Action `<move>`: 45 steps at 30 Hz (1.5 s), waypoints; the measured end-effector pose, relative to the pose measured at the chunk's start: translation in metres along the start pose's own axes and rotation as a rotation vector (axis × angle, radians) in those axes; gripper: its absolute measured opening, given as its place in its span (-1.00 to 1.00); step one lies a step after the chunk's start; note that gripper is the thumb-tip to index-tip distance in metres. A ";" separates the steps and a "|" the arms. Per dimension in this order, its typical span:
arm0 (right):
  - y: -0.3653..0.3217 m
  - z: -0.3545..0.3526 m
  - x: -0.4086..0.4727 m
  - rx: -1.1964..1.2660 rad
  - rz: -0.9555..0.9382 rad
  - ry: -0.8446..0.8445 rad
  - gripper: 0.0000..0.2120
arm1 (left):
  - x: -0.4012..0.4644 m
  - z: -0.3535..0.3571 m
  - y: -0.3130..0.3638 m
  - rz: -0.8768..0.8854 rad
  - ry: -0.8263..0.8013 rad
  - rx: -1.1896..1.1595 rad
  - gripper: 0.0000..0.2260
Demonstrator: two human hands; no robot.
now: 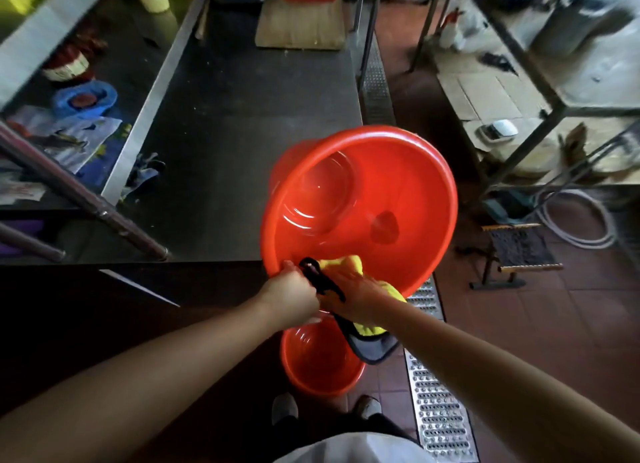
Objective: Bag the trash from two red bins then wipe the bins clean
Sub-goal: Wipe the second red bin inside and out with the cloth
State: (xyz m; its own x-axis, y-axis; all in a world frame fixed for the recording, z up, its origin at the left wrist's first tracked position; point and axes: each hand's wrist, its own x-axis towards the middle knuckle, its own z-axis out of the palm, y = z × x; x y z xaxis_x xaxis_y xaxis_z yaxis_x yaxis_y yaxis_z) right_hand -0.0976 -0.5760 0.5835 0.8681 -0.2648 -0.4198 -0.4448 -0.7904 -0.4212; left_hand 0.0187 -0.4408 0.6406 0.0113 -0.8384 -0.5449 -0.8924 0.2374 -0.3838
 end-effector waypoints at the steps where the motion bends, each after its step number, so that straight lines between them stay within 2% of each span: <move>1: 0.003 -0.004 -0.007 -0.035 -0.040 -0.007 -0.13 | -0.001 -0.002 -0.004 0.011 0.012 -0.006 -0.44; 3: 0.009 -0.012 -0.015 -0.145 -0.101 -0.019 0.02 | -0.005 -0.005 -0.010 0.034 0.030 -0.030 -0.46; 6: 0.021 -0.023 -0.017 -0.359 -0.139 -0.045 0.08 | -0.012 -0.002 -0.022 0.032 0.068 -0.004 -0.42; 8: 0.031 -0.033 -0.018 -0.495 -0.164 -0.034 0.00 | -0.020 -0.002 -0.034 0.040 0.069 0.003 -0.44; 12: 0.038 -0.046 -0.026 -0.749 -0.328 0.078 -0.30 | -0.040 -0.003 -0.063 0.055 0.060 0.057 -0.45; 14: 0.035 -0.045 -0.024 -0.773 -0.390 0.129 -0.30 | -0.046 -0.007 -0.075 0.025 0.046 0.112 -0.44; 17: 0.026 -0.044 -0.020 -0.768 -0.434 0.143 -0.25 | -0.045 -0.009 -0.073 -0.120 -0.052 0.121 -0.40; 19: 0.026 -0.044 -0.022 -0.773 -0.453 0.162 -0.26 | -0.038 -0.009 -0.051 -0.196 -0.085 0.102 -0.27; 21: 0.029 -0.045 -0.024 -0.768 -0.478 0.181 -0.25 | -0.029 -0.011 -0.025 -0.231 -0.086 0.030 -0.13; 24: 0.034 -0.043 -0.023 -0.723 -0.473 0.192 -0.23 | -0.011 -0.010 0.001 -0.287 -0.003 -0.091 -0.15; 28: 0.037 -0.033 -0.018 -0.553 -0.314 0.028 -0.20 | 0.001 0.003 0.014 -0.181 0.156 -0.145 -0.37; 31: 0.025 -0.024 -0.011 -0.383 -0.137 -0.064 -0.21 | 0.004 0.016 0.022 -0.168 0.194 -0.149 -0.36; 33: 0.012 -0.018 -0.005 -0.252 -0.041 -0.067 -0.34 | 0.005 0.018 0.028 -0.234 0.187 -0.138 -0.32; 35: 0.002 -0.010 0.001 -0.190 0.017 -0.071 -0.38 | 0.003 0.019 0.032 -0.290 0.160 -0.132 -0.28; 40: 0.019 -0.010 0.023 -0.298 0.088 0.017 -0.42 | -0.010 0.020 0.029 -0.239 0.121 -0.101 -0.32; 43: 0.026 -0.014 0.042 -0.331 0.236 0.072 -0.46 | -0.011 0.015 0.026 -0.199 0.149 -0.040 -0.55; 45: 0.004 0.000 0.054 -0.188 0.261 0.020 -0.47 | -0.011 0.013 0.022 -0.226 0.206 -0.033 -0.69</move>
State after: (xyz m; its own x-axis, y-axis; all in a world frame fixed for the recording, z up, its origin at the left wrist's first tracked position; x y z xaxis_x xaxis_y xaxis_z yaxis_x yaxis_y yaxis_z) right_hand -0.0527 -0.5933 0.5599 0.7349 -0.4813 -0.4778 -0.6061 -0.7822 -0.1443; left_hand 0.0046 -0.4198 0.6280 0.1228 -0.9507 -0.2848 -0.8918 0.0203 -0.4520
